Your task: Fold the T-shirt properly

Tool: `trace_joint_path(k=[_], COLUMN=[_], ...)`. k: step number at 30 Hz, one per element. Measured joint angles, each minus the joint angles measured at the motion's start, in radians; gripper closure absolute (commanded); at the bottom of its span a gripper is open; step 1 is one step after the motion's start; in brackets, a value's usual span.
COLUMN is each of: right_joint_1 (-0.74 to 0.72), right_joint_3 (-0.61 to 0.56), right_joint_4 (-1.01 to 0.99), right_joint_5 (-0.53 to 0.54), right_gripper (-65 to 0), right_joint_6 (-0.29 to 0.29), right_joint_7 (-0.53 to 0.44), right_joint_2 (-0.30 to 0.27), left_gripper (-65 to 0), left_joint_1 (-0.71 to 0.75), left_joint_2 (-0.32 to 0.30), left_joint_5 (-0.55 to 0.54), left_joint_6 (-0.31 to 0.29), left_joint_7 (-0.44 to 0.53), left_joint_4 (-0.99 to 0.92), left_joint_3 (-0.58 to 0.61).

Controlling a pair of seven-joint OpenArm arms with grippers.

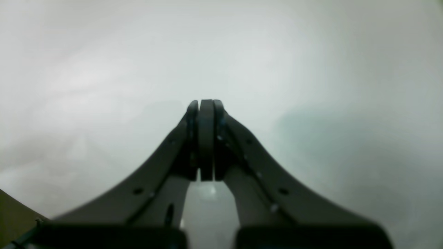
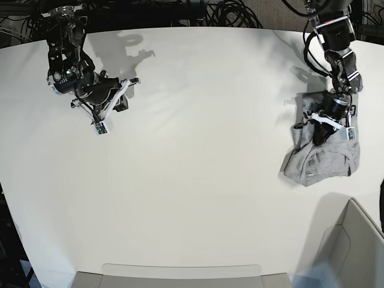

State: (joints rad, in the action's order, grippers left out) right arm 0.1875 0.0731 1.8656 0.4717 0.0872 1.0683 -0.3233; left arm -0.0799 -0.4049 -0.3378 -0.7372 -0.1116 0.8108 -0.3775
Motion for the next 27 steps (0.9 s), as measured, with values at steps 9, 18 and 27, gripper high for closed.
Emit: trace_joint_path(k=[9,18,27], right_joint_1=[-0.033,0.156,0.456], right_joint_3=[0.0,0.003,0.001], right_joint_4=[0.155,0.185,0.185], right_joint_5=[-0.005,-0.005,-0.005], right_gripper=[0.0,0.0,0.0], right_joint_6=[0.119,0.117,0.118], right_joint_7=[-0.064,-0.112,-0.312], right_joint_2=[-0.003,-0.004,-0.006], left_gripper=[0.0,0.0,0.0], left_joint_1=[0.089,0.344,0.663], left_joint_2=[0.111,0.266,0.401], left_joint_5=[0.052,0.049,0.127], left_joint_6=[0.035,0.032,0.035], left_joint_7=[-0.412,-0.577,-0.384], left_joint_4=[0.703,1.118,1.127], left_joint_3=[-0.145,-0.219,-0.241])
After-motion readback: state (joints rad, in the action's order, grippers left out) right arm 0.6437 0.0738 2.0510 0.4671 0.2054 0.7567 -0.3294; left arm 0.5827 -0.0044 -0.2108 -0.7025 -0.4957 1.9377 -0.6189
